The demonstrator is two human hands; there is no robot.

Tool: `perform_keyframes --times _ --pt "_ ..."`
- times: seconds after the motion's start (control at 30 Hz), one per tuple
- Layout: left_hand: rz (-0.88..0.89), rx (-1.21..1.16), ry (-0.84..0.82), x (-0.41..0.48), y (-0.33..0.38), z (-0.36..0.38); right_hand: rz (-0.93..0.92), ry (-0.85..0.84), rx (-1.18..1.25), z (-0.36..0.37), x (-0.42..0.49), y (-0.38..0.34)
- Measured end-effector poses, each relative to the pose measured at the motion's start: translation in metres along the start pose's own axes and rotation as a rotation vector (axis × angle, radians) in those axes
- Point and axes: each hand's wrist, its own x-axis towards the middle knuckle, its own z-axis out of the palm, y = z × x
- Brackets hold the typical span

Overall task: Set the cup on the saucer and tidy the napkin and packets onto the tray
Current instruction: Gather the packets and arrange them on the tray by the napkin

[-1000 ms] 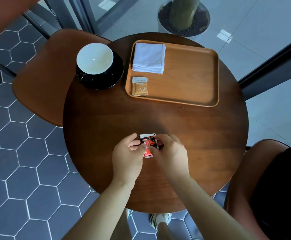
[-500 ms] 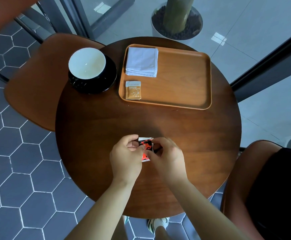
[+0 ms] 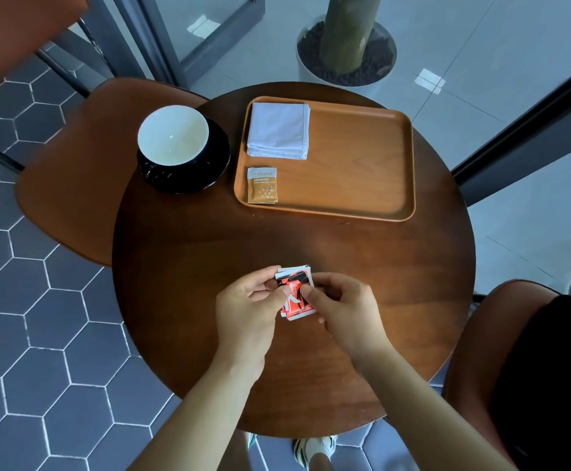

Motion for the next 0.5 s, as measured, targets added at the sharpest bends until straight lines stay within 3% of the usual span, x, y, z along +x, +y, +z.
perform_keyframes --times 0.13,0.33,0.5 --pt "0.059 0.106 -0.047 0.012 0.007 -0.004 -0.015 0.026 0.058 -0.003 0.009 -0.013" --pt "0.819 1.162 0.068 0.066 0.015 -0.032 -0.147 0.207 -0.134 -0.016 0.062 -0.050" --pt "0.856 1.361 -0.001 0.105 0.011 -0.032 -0.152 0.301 -0.264 -0.014 0.122 -0.073"
